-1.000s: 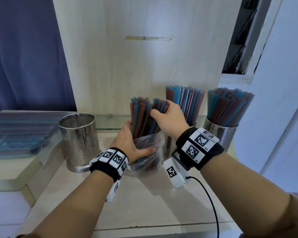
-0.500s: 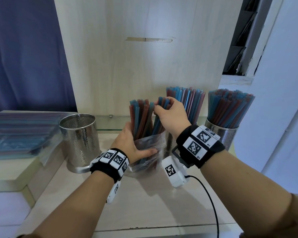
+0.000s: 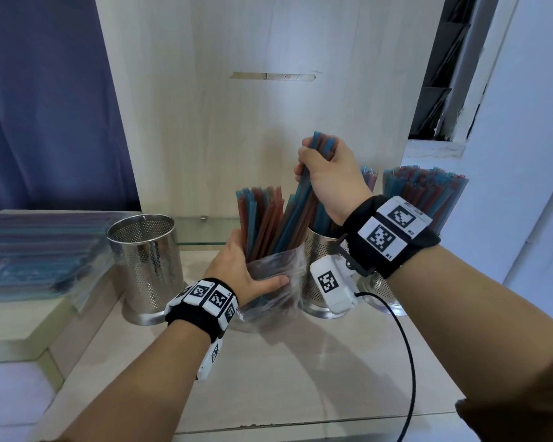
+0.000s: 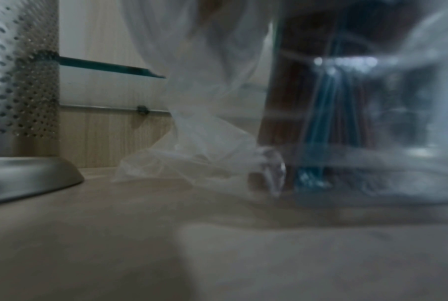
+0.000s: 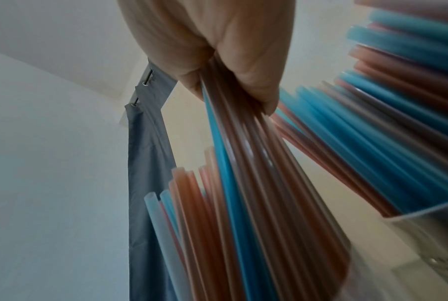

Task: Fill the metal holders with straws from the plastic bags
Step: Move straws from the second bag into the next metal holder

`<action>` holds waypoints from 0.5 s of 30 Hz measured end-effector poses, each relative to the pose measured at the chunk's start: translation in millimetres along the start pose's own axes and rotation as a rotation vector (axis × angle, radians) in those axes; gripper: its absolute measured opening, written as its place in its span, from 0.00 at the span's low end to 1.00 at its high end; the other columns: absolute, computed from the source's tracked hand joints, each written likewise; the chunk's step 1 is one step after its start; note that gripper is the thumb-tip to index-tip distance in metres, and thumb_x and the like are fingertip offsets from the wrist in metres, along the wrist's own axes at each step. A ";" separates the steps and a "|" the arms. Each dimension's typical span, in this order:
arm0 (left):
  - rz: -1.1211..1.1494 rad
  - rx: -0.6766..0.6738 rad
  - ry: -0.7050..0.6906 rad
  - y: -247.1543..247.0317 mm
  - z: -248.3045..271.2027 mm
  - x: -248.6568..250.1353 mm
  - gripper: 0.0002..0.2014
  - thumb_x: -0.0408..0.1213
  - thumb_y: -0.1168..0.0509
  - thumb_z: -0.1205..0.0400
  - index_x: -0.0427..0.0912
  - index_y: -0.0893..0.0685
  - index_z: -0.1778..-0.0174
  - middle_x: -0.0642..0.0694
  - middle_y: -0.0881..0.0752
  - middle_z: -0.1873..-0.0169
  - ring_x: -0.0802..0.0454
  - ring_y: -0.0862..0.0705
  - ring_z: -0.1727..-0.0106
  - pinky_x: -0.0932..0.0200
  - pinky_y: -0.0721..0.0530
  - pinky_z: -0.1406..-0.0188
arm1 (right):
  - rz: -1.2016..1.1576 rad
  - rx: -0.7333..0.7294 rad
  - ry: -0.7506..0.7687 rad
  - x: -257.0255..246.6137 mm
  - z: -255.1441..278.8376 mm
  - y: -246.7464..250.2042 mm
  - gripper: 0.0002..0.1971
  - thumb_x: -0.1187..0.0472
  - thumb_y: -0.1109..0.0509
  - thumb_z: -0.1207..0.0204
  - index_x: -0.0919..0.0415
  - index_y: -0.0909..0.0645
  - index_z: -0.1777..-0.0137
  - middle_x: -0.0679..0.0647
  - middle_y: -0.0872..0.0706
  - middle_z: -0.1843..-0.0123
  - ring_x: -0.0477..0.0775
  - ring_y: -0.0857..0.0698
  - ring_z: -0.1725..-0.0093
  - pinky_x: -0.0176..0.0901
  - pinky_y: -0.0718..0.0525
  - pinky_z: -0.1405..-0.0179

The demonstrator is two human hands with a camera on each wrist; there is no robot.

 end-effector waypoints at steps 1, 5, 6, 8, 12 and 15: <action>-0.002 0.003 -0.003 -0.1 -0.3 -0.1 0.56 0.65 0.19 0.43 0.49 0.40 0.24 0.48 0.20 0.34 0.48 0.19 0.35 0.57 0.22 0.35 | -0.006 0.001 0.011 -3.5 -0.7 0.8 0.08 0.70 0.38 0.16 0.56 0.25 0.52 0.53 0.22 0.62 0.50 0.20 0.67 0.47 0.17 0.57; -0.010 0.003 -0.002 0.1 -0.9 -0.1 0.55 0.64 0.20 0.41 0.48 0.40 0.23 0.47 0.19 0.34 0.48 0.19 0.34 0.56 0.22 0.34 | -0.043 0.021 0.048 -15.9 -2.6 7.7 0.07 0.69 0.37 0.16 0.57 0.25 0.52 0.53 0.23 0.62 0.50 0.20 0.68 0.48 0.18 0.58; -0.011 0.003 -0.002 0.3 -0.8 0.3 0.55 0.63 0.20 0.40 0.47 0.40 0.23 0.47 0.19 0.34 0.47 0.19 0.34 0.56 0.22 0.34 | -0.052 0.033 0.058 -18.8 -3.0 10.5 0.06 0.68 0.37 0.16 0.57 0.25 0.52 0.53 0.23 0.62 0.50 0.20 0.68 0.50 0.17 0.57; -0.022 0.000 -0.003 0.2 -0.3 1.1 0.53 0.63 0.20 0.39 0.46 0.39 0.24 0.46 0.19 0.35 0.46 0.18 0.35 0.55 0.21 0.34 | -0.073 0.067 0.078 -25.2 -4.2 16.5 0.05 0.65 0.35 0.16 0.56 0.25 0.52 0.53 0.23 0.62 0.50 0.20 0.69 0.52 0.17 0.58; -0.034 0.003 -0.007 1.4 0.1 2.2 0.50 0.63 0.22 0.35 0.45 0.38 0.24 0.45 0.17 0.37 0.45 0.17 0.37 0.54 0.19 0.37 | -0.103 0.145 0.128 -40.7 -9.3 30.2 0.03 0.66 0.35 0.17 0.59 0.26 0.51 0.53 0.23 0.62 0.48 0.20 0.72 0.45 0.18 0.64; -0.010 0.006 -0.020 2.4 1.0 3.8 0.47 0.61 0.23 0.33 0.45 0.37 0.25 0.46 0.17 0.39 0.45 0.17 0.38 0.56 0.20 0.38 | -0.122 0.168 0.151 -52.4 -14.2 39.5 0.02 0.66 0.36 0.16 0.61 0.27 0.49 0.52 0.25 0.63 0.47 0.21 0.73 0.44 0.18 0.64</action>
Point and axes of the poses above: each hand's wrist, its own z-axis away from the middle knuckle, its own y-axis out of the back of the hand, x = y × z, the point moved 7 cm from there along -z, towards the middle knuckle
